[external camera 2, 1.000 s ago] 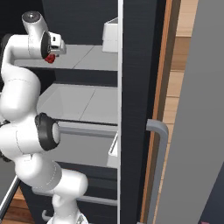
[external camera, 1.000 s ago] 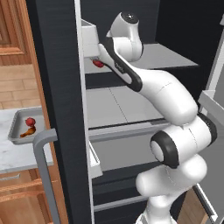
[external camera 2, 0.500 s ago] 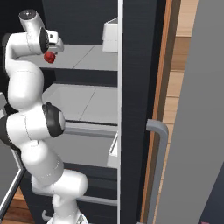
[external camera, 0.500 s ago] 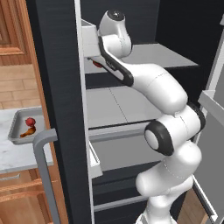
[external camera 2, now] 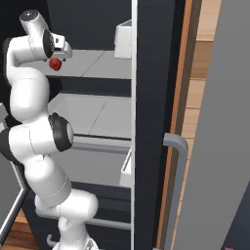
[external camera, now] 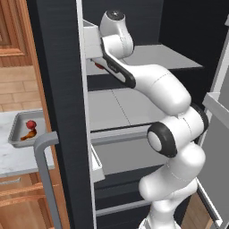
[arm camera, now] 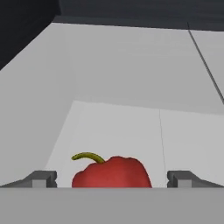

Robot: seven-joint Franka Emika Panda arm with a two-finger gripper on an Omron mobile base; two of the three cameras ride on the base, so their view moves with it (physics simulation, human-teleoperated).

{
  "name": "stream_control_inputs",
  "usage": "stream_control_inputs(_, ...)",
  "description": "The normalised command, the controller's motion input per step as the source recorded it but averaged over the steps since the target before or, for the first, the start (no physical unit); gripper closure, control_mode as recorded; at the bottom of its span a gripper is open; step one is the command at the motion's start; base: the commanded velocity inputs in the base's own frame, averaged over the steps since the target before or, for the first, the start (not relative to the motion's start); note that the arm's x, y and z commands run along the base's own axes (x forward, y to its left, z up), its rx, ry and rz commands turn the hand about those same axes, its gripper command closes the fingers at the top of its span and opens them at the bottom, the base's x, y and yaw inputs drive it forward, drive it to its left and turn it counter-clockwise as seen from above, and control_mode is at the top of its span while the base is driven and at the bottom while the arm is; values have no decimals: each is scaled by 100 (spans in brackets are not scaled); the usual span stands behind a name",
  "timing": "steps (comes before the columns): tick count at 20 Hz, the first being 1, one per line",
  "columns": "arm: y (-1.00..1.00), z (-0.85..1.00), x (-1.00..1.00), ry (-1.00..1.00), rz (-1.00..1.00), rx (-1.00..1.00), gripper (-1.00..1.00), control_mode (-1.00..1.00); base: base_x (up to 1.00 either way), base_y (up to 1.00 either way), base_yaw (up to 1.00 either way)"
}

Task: Place one bell pepper and one chicken drumstick in each tupperware on the nearby counter, to pack two identical lunches.

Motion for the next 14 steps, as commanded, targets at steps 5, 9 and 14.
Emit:
stream_control_inputs(5,-1,-7,-3,0,-3,0,-100,-100,0,0,0)
stream_control_inputs(9,0,-13,-11,0,0,0,-100,-100,0,0,0)
stream_control_inputs(14,0,-20,-4,0,0,0,-100,-100,0,0,0)
